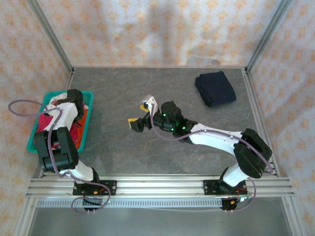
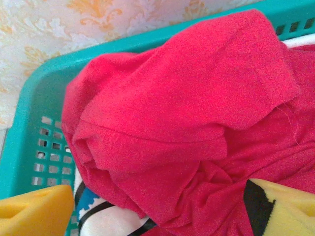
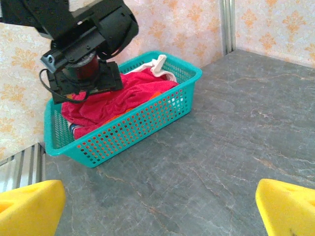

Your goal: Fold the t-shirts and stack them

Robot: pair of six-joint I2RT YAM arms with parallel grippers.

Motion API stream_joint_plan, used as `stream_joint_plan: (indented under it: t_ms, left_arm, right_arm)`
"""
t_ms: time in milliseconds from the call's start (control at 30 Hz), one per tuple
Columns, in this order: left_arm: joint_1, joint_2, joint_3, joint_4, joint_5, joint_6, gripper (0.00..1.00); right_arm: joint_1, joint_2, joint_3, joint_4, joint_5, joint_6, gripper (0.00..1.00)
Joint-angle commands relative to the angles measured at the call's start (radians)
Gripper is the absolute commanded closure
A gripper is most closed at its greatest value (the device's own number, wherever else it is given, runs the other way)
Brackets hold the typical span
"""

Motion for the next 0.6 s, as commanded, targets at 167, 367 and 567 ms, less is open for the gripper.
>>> stream_joint_plan:
  t_ms: [167, 367, 567]
  left_arm:
    - [0.018, 0.001, 0.055, -0.123, -0.007, -0.155, 0.14]
    - [0.015, -0.231, -0.119, 0.024, -0.032, -0.120, 0.31]
    - [0.020, -0.222, -0.178, 0.100, 0.172, -0.132, 0.21]
  right_arm:
    - [0.008, -0.028, -0.002, 0.011, 0.003, 0.000, 0.01]
    - [0.007, -0.049, -0.037, 0.010, 0.013, 0.016, 0.01]
    - [0.008, -0.048, -0.055, 0.004, 0.004, 0.020, 0.01]
